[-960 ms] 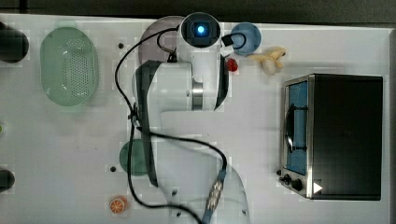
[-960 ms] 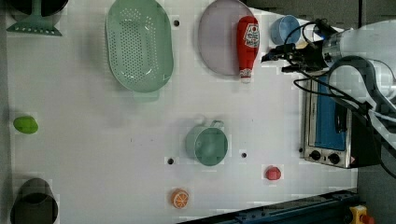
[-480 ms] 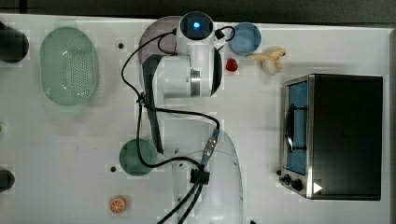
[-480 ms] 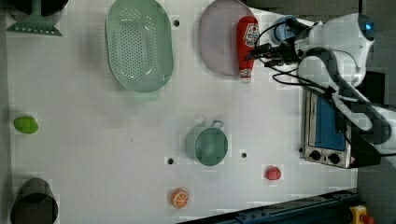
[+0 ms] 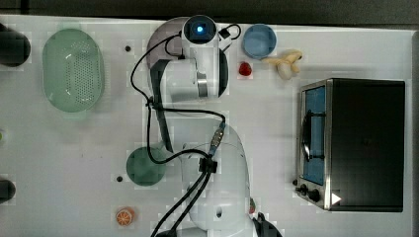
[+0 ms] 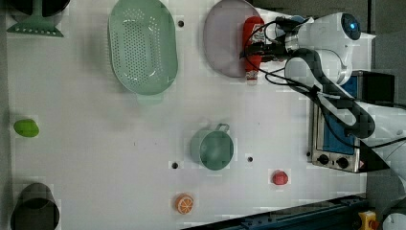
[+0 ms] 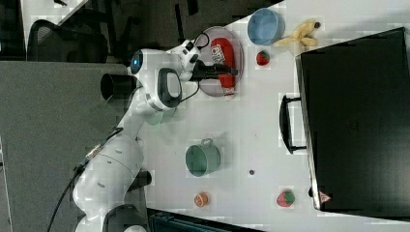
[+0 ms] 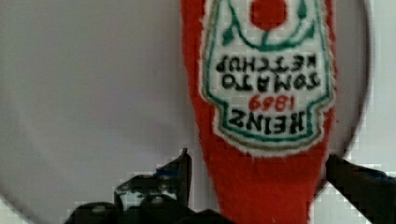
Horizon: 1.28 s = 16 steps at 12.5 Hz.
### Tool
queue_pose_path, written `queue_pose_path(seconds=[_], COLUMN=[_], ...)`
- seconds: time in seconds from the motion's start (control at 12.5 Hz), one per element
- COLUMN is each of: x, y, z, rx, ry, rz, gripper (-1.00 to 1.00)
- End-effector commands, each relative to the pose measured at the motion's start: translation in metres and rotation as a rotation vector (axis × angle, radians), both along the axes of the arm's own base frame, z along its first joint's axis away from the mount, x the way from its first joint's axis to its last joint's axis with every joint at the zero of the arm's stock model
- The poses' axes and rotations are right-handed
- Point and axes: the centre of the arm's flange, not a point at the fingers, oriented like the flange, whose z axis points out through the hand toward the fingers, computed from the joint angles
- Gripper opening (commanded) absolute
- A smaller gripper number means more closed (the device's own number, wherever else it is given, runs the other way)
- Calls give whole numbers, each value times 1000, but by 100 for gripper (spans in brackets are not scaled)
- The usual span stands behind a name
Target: Pick ketchup from plate and place it on table.
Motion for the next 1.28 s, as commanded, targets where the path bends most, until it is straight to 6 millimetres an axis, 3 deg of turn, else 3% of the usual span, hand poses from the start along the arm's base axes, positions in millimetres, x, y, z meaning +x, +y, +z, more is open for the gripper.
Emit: queue_pose_path(seconds=[0.08,0.16,0.4,0.64,0.8,0.96,1.28], x=[16,17,18,28,34,37,5], y=[4,4,3,8,9,4,-14], z=[22,18,14,36,67,111,205], rx=[5,8,8,13,16,29,32], ry=[-108,-128,-136,-175,-218,-243,-102], rz=[51,50,49,52,43,8,-42], gripper=[100,92,25,25,25,25,25])
